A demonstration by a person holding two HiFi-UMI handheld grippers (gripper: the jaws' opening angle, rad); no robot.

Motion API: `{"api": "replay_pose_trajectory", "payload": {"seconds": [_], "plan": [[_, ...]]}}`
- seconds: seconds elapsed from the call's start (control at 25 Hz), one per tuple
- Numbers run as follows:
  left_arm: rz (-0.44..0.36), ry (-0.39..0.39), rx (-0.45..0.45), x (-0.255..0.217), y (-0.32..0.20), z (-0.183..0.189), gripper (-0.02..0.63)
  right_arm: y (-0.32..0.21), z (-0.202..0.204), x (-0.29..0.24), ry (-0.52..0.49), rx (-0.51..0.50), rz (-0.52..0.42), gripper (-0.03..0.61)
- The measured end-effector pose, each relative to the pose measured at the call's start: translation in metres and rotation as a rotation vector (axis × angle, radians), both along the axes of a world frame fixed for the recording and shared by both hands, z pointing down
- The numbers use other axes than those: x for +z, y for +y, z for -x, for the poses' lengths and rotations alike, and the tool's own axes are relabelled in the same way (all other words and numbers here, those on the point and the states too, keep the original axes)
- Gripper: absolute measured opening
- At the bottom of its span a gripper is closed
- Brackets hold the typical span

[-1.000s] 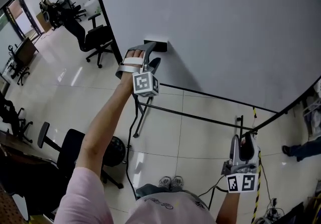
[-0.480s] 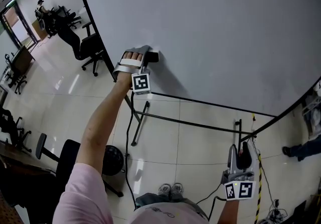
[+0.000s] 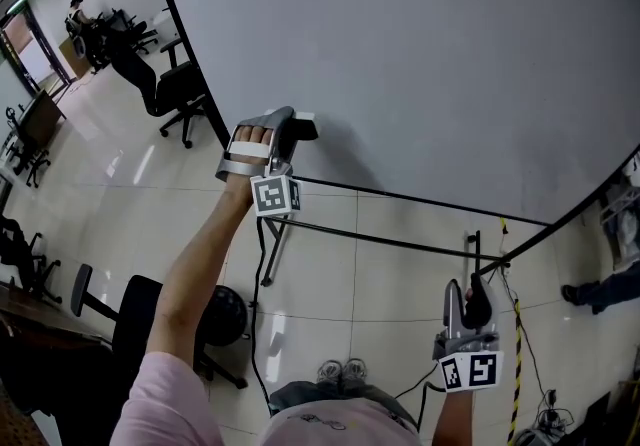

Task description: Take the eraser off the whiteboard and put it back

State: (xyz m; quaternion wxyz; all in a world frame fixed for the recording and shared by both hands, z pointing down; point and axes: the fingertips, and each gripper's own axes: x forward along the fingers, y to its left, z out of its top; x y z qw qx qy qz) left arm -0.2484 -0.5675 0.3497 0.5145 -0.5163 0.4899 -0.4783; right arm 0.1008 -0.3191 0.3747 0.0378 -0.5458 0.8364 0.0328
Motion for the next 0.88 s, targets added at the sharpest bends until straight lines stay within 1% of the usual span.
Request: {"api": "replay_pose_trajectory", "payload": {"seconds": [0.04, 0.08, 0.16, 0.24, 0.28, 0.4, 0.44, 0.48, 0.6, 0.68, 0.76, 0.88], "plan": [[-0.003, 0.069, 0.008, -0.002, 0.02, 0.0, 0.279, 0.004, 0.005, 0.0, -0.003, -0.008, 0.0, 0.169], [0.002, 0.157, 0.013, -0.004, 0.04, 0.002, 0.279, 0.008, 0.01, 0.0, -0.005, -0.015, 0.0, 0.169], [0.036, 0.371, 0.022, -0.005, 0.084, 0.006, 0.28, 0.018, 0.02, -0.003, -0.013, -0.026, -0.007, 0.169], [0.091, 0.612, 0.053, -0.007, 0.129, 0.007, 0.281, 0.029, 0.027, -0.009, -0.024, -0.032, -0.024, 0.169], [0.118, 0.742, 0.083, -0.01, 0.152, 0.006, 0.281, 0.035, 0.03, -0.013, -0.033, -0.033, -0.032, 0.169], [0.168, 1.157, 0.221, -0.032, 0.228, 0.002, 0.281, 0.054, 0.034, -0.023, -0.061, -0.024, -0.05, 0.169], [0.172, 1.266, 0.246, -0.04, 0.251, 0.004, 0.281, 0.06, 0.034, -0.026, -0.069, -0.02, -0.054, 0.169], [0.175, 1.353, 0.261, -0.045, 0.27, 0.007, 0.282, 0.066, 0.034, -0.029, -0.076, -0.017, -0.059, 0.169], [0.2, 1.556, 0.282, -0.057, 0.311, 0.012, 0.281, 0.081, 0.032, -0.033, -0.093, -0.01, -0.068, 0.168], [0.206, 1.643, 0.283, -0.06, 0.332, 0.015, 0.281, 0.089, 0.035, -0.034, -0.1, -0.011, -0.071, 0.167], [0.2, 1.674, 0.268, -0.06, 0.348, 0.017, 0.281, 0.096, 0.037, -0.036, -0.108, -0.017, -0.076, 0.167], [0.187, 1.666, 0.245, -0.06, 0.37, 0.013, 0.281, 0.109, 0.03, -0.043, -0.123, -0.021, -0.092, 0.168]]}}
